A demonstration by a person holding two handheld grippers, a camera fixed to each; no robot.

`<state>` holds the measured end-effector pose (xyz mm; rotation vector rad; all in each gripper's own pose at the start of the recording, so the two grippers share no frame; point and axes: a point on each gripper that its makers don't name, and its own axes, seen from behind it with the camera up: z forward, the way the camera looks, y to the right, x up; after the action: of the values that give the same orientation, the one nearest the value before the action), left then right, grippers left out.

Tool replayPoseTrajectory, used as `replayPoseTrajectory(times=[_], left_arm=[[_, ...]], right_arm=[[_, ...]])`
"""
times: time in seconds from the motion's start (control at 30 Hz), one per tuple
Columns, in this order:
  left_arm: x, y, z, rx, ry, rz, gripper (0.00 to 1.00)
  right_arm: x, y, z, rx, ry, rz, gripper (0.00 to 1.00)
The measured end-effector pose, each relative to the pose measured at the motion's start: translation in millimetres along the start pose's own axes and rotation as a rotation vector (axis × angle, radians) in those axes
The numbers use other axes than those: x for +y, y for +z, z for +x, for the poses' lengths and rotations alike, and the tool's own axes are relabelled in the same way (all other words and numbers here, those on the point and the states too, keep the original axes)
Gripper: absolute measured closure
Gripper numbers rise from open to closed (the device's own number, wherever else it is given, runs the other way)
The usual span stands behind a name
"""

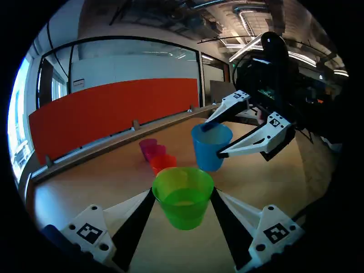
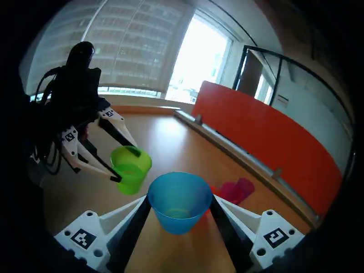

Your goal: Pour water

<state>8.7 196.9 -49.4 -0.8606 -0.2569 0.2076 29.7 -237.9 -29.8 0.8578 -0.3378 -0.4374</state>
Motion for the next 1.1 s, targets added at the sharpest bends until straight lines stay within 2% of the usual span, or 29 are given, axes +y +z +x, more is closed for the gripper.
replayPoseTrajectory(times=[0.2,0.4,0.83,1.1], left_arm=[[3.4,-3.3,-7,-0.022,-0.004,-0.019,0.13],[7.0,-4.0,-18,-0.056,0.015,-0.03,0.13],[15.3,-5.4,-43,-0.116,0.027,-0.057,0.13],[17.9,-6.9,-57,-0.143,0.034,-0.062,0.13]], right_arm=[[-14,-0.8,-19,-0.054,0.075,0.06,0.07],[-23,-1.6,-35,-0.099,0.129,0.097,0.07],[-40,0.8,-68,-0.179,0.13,0.148,0.07],[-39,2.0,-87,-0.208,0.143,0.146,0.07]])
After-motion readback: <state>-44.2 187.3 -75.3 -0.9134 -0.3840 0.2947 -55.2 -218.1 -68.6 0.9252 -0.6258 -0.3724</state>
